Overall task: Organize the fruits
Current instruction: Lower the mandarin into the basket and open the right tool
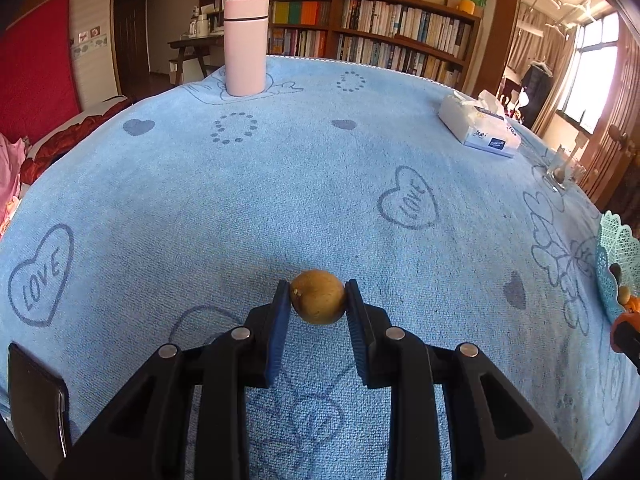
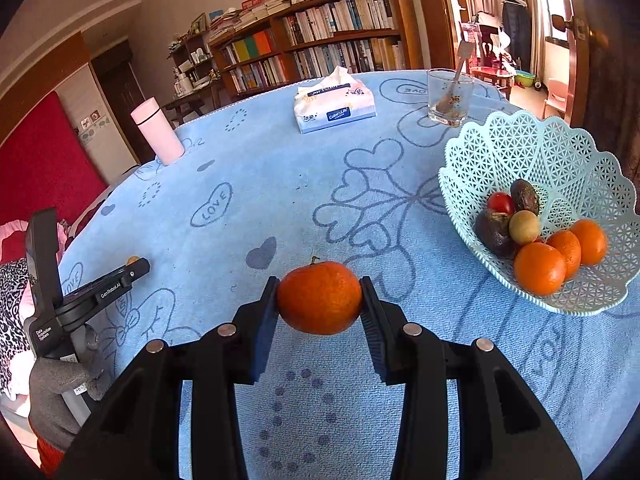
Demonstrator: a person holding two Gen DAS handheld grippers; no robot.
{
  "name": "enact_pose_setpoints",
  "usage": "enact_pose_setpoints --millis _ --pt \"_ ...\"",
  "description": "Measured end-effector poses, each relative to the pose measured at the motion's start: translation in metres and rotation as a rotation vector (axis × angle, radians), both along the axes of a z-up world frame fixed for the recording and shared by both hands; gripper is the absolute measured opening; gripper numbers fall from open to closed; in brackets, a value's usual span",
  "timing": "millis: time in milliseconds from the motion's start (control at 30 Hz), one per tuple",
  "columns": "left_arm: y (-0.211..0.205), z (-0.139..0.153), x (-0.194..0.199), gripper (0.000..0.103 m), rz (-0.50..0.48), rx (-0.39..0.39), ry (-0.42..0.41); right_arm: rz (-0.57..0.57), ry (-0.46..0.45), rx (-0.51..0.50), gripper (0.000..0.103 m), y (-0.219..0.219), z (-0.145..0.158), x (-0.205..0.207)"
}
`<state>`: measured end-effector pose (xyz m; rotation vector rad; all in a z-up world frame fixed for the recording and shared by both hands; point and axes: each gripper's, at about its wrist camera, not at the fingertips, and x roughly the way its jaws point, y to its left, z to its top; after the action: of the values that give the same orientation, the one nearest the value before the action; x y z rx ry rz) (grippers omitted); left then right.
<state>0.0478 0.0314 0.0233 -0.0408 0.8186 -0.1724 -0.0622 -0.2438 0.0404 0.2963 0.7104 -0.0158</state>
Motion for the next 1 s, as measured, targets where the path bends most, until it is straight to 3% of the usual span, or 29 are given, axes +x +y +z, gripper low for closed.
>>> enact_pose_setpoints --millis 700,1000 --pt "-0.098 0.007 -0.029 0.028 -0.230 0.026 0.007 -0.329 -0.078 0.013 0.041 -0.131 0.015 -0.040" --pt "-0.124 0.006 -0.040 0.028 -0.285 0.040 0.008 -0.369 -0.059 0.011 0.041 -0.160 0.006 -0.022"
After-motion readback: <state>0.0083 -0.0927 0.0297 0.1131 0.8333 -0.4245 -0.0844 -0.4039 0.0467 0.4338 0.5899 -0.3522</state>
